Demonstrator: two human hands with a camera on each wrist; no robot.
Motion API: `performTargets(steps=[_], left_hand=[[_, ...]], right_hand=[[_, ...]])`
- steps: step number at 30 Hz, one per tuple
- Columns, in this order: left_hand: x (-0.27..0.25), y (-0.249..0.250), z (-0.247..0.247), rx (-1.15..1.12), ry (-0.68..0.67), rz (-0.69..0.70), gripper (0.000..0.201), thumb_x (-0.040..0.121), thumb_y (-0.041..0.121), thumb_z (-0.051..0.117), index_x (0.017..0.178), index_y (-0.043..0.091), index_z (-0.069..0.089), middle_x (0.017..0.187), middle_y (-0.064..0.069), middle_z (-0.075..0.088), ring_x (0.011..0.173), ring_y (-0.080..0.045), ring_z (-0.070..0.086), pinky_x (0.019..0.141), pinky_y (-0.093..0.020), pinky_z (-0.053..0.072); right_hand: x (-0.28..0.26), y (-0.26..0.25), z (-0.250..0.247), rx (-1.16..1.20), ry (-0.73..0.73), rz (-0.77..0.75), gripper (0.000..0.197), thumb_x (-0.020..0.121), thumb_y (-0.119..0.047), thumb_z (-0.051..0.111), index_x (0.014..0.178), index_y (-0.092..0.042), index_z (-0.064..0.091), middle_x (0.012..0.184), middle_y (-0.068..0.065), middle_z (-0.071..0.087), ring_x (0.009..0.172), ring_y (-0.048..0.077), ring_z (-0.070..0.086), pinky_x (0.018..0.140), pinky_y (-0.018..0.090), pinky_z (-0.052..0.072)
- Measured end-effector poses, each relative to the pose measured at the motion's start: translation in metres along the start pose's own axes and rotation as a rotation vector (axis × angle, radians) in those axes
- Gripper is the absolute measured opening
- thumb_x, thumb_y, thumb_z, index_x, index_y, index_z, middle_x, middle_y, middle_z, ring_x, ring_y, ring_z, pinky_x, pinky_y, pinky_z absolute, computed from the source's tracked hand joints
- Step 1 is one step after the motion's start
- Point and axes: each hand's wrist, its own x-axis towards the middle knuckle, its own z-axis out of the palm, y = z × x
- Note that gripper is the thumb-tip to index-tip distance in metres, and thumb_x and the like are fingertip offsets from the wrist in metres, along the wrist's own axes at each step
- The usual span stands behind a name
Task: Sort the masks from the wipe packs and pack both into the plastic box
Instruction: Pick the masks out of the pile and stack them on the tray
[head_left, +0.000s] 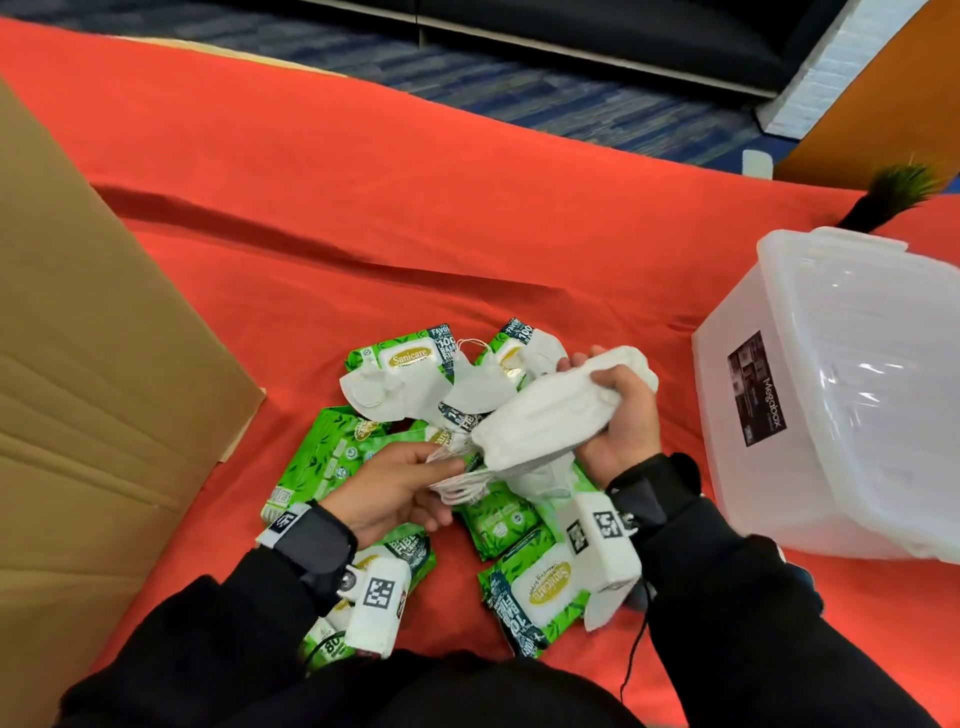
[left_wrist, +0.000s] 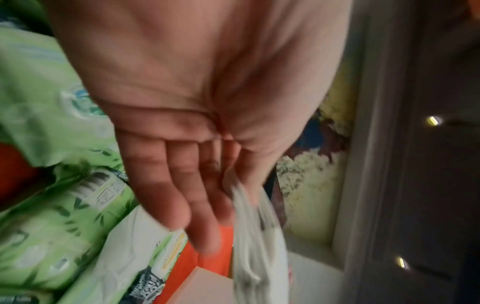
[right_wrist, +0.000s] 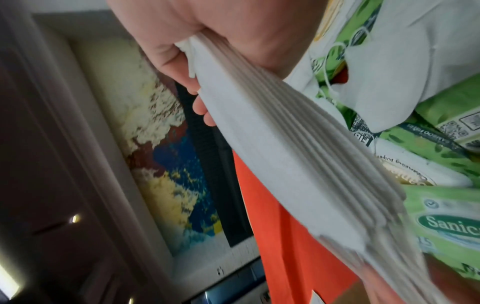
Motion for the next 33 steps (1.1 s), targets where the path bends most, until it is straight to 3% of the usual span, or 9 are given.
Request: performTargets(steps=[4,8,12,18,22,25,28,30,33], left_hand=[[-0.006,-0.004,0.001,-0.509,0.1,0.101,0.019,0.096,0.02,0.058,0.078,0.012,0.059,0.106,-0.017,0.068,0.093,-0.029,0.071,0.085,-0.04,0.06],[-0.021,-0.002,0.023,-0.905,0.06,0.148,0.039,0.105,0.032,0.039,0.072,0.017,0.054,0.062,0.002,0.048,0.068,-0.02,0.061,0.087,-0.043,0.051],[-0.008,-0.029,0.032,-0.757,0.227,-0.137,0.021,0.09,0.031,0.057,0.073,0.019,0.05,0.054,0.005,0.038,0.055,-0.016,0.053,0.079,-0.04,0.046],[0.005,-0.001,0.05,-0.618,0.334,-0.155,0.026,0.103,0.021,0.05,0.078,0.015,0.055,0.06,0.0,0.058,0.064,-0.019,0.066,0.073,-0.038,0.053],[-0.005,0.035,0.072,-0.228,0.296,0.104,0.005,0.093,0.001,0.063,0.093,0.004,0.068,0.084,-0.014,0.072,0.08,-0.027,0.072,0.078,-0.036,0.06],[-0.007,0.043,0.069,0.259,0.294,0.304,0.025,0.077,-0.006,0.072,0.096,0.009,0.076,0.089,-0.01,0.078,0.089,-0.027,0.075,0.083,-0.042,0.062],[-0.008,0.05,0.061,0.782,0.346,0.413,0.02,0.073,0.007,0.075,0.088,0.02,0.078,0.08,0.006,0.077,0.08,-0.011,0.074,0.077,-0.031,0.059],[-0.01,0.056,0.06,1.071,0.381,0.458,0.005,0.077,0.022,0.079,0.081,0.024,0.077,0.074,0.01,0.074,0.076,-0.006,0.069,0.069,-0.025,0.051],[-0.01,0.063,0.061,1.318,0.347,0.429,0.014,0.076,0.044,0.079,0.077,0.03,0.078,0.069,0.011,0.072,0.069,-0.007,0.064,0.062,-0.029,0.048]], right_hand=[[0.008,-0.005,-0.021,0.0,0.148,0.0,0.021,0.092,-0.001,0.041,0.102,-0.012,0.057,0.089,0.007,0.066,0.083,0.023,0.069,0.083,0.04,0.055],[0.014,-0.003,-0.037,-0.039,0.256,0.051,0.019,0.093,-0.001,0.04,0.096,-0.01,0.057,0.086,0.008,0.067,0.089,0.024,0.065,0.082,0.041,0.053],[0.02,-0.008,-0.038,-0.082,0.3,-0.081,0.023,0.088,0.004,0.045,0.097,-0.008,0.062,0.092,0.012,0.065,0.085,0.027,0.067,0.082,0.041,0.056],[-0.031,0.019,-0.009,-0.759,-0.263,-0.605,0.035,0.075,0.017,0.047,0.093,-0.005,0.067,0.091,0.017,0.071,0.094,0.036,0.069,0.09,0.046,0.055],[-0.053,0.03,-0.002,-0.855,-0.461,-0.698,0.034,0.082,0.013,0.053,0.098,-0.014,0.067,0.104,0.019,0.072,0.104,0.033,0.069,0.093,0.041,0.054],[-0.055,0.041,-0.001,-0.771,-0.401,-0.711,0.025,0.085,0.006,0.055,0.098,-0.012,0.066,0.107,0.021,0.071,0.107,0.035,0.067,0.097,0.046,0.052],[-0.048,0.04,-0.006,-0.526,-0.237,-0.549,0.032,0.078,0.006,0.053,0.093,-0.016,0.071,0.109,0.027,0.068,0.109,0.041,0.063,0.101,0.057,0.046],[-0.047,0.039,-0.011,-0.352,-0.202,-0.376,0.031,0.078,0.005,0.051,0.093,-0.014,0.07,0.109,0.026,0.065,0.108,0.038,0.061,0.1,0.054,0.045],[-0.047,0.038,-0.024,-0.213,-0.138,-0.165,0.028,0.086,0.004,0.049,0.108,-0.005,0.063,0.112,0.021,0.066,0.109,0.032,0.062,0.098,0.048,0.049]])
